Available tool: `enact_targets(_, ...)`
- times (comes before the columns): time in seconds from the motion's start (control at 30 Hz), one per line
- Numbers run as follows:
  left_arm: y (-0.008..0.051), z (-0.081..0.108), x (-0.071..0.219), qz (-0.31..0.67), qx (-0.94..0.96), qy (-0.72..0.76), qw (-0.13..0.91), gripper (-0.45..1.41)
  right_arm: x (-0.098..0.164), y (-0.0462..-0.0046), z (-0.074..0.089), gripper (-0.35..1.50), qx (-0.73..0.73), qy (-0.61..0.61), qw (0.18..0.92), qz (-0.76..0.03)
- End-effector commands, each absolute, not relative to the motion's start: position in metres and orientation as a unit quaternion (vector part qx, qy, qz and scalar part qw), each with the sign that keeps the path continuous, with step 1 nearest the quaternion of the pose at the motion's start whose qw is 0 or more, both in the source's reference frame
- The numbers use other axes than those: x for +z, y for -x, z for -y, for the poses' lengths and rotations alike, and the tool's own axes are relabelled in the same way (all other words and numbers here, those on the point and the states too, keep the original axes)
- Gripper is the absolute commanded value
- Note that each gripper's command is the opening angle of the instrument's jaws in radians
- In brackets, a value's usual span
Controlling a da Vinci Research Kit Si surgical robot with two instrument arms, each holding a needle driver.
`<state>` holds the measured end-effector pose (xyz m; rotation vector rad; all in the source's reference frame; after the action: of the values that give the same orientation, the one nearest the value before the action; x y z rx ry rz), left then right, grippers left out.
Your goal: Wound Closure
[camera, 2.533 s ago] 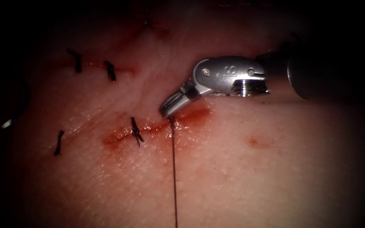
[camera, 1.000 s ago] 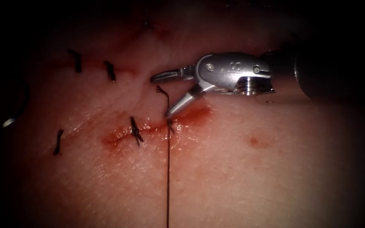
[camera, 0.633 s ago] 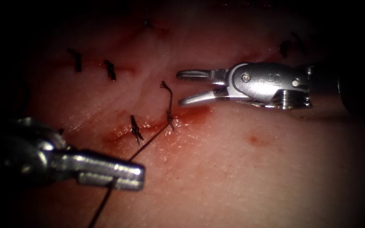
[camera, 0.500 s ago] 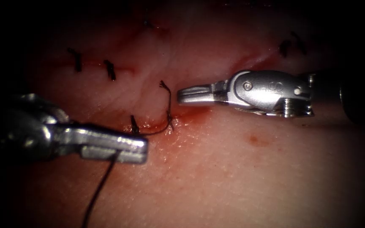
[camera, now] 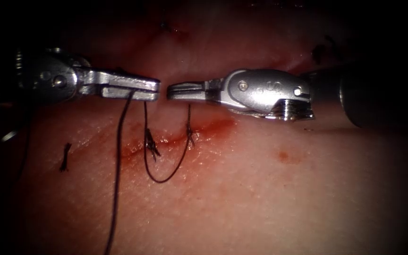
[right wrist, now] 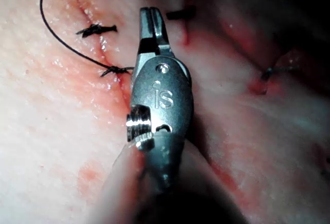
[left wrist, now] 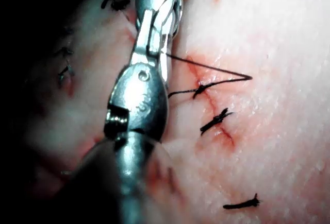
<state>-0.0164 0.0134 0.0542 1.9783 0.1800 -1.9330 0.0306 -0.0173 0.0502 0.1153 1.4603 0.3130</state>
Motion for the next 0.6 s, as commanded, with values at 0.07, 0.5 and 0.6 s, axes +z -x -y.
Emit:
enact_targets(0.07,0.0172,-0.0145,0.0551,-0.061,-0.671,-0.716,0.18,-0.45,0.051,-0.0329,0.0179,-0.35,0.136,-0.052,0.728,-0.67)
enact_targets(0.5,0.0196,-0.0175,0.0596,-0.044,-0.643,-0.745,0.173,-0.45,0.051,-0.0355,0.0204,-0.35,0.153,-0.041,0.677,-0.719)
enact_targets(0.6,0.0191,-0.018,0.0619,-0.033,-0.633,-0.754,0.172,-0.45,0.052,-0.0364,0.0218,-0.35,0.186,-0.067,0.638,-0.744)
